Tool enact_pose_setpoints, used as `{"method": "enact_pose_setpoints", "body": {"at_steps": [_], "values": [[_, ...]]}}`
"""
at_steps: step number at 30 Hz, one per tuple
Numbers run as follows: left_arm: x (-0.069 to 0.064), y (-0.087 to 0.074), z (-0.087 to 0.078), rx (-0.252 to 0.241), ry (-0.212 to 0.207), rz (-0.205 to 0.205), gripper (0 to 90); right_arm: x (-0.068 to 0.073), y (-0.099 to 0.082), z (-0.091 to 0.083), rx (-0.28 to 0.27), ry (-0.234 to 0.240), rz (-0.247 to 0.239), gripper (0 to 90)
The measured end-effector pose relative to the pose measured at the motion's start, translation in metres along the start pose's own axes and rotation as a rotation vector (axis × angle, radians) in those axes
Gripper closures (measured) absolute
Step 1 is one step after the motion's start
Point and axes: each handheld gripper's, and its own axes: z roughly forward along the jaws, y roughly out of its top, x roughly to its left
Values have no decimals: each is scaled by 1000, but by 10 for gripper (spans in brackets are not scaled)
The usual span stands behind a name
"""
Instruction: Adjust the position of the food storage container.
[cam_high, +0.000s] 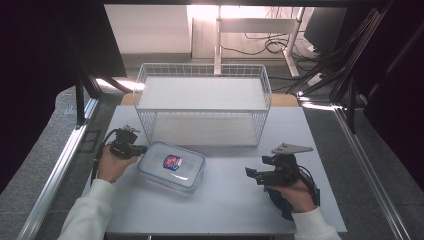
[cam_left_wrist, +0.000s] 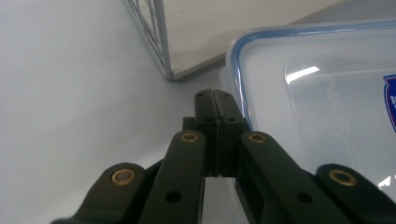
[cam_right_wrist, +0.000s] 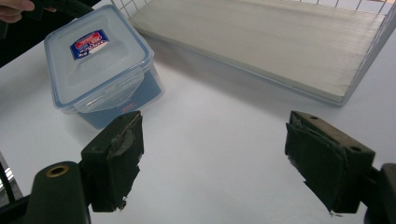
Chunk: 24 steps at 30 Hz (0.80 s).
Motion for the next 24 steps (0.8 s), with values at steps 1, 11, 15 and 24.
{"method": "enact_pose_setpoints", "body": {"at_steps": [1, 11, 15, 24], "values": [[1, -2, 0, -3, -7, -6, 900, 0, 0, 0, 2, 1, 0, 193], [-4, -10, -4, -11, -22, 8, 900, 1, 0, 2, 9, 2, -2, 193], [-10, -12, -4, -14, -41, 19, 900, 1, 0, 3, 13, 2, -1, 193], [-23, -22, -6, -1, -92, 49, 900, 3, 0, 3, 15, 4, -3, 193]]}}
